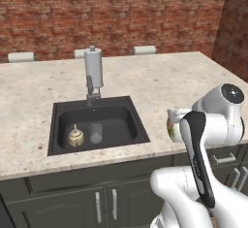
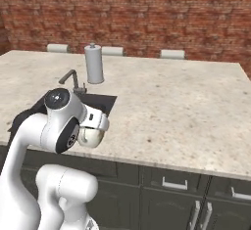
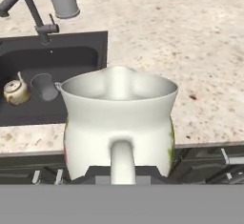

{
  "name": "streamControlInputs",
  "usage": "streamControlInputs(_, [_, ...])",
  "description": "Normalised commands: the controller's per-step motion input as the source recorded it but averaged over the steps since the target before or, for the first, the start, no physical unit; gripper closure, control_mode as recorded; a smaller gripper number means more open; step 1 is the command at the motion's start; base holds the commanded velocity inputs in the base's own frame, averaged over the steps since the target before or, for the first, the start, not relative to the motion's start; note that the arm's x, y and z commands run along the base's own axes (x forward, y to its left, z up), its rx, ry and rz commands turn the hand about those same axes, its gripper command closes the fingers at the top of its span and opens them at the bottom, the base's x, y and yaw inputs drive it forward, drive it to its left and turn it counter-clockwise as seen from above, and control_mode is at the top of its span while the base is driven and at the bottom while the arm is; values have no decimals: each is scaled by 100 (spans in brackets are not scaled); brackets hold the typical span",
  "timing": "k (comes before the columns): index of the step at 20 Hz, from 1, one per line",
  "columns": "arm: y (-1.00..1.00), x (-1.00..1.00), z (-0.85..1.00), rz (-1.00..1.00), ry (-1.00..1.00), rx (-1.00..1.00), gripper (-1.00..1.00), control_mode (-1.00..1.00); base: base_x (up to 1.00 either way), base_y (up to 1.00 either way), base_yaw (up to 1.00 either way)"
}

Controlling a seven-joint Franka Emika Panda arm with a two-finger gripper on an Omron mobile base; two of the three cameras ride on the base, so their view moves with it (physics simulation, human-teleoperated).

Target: Pick the teapot and jug and place them in the sink. Then turn on the water.

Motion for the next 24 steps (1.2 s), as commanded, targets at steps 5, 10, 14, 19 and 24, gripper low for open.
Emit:
streamControlInputs(5, [0, 0, 0, 0, 0, 0, 100, 100, 36, 42, 0])
streamControlInputs(10, [0, 0, 0, 0, 0, 0, 100, 100, 60, 0, 0])
streamControlInputs(14, [0, 0, 0, 0, 0, 0, 100, 100, 55, 0, 0])
streamControlInputs(19, [0, 0, 0, 0, 0, 0, 100, 100, 35, 0, 0])
streamControlInputs(24, [0, 0, 0, 0, 0, 0, 100, 100, 34, 0, 0])
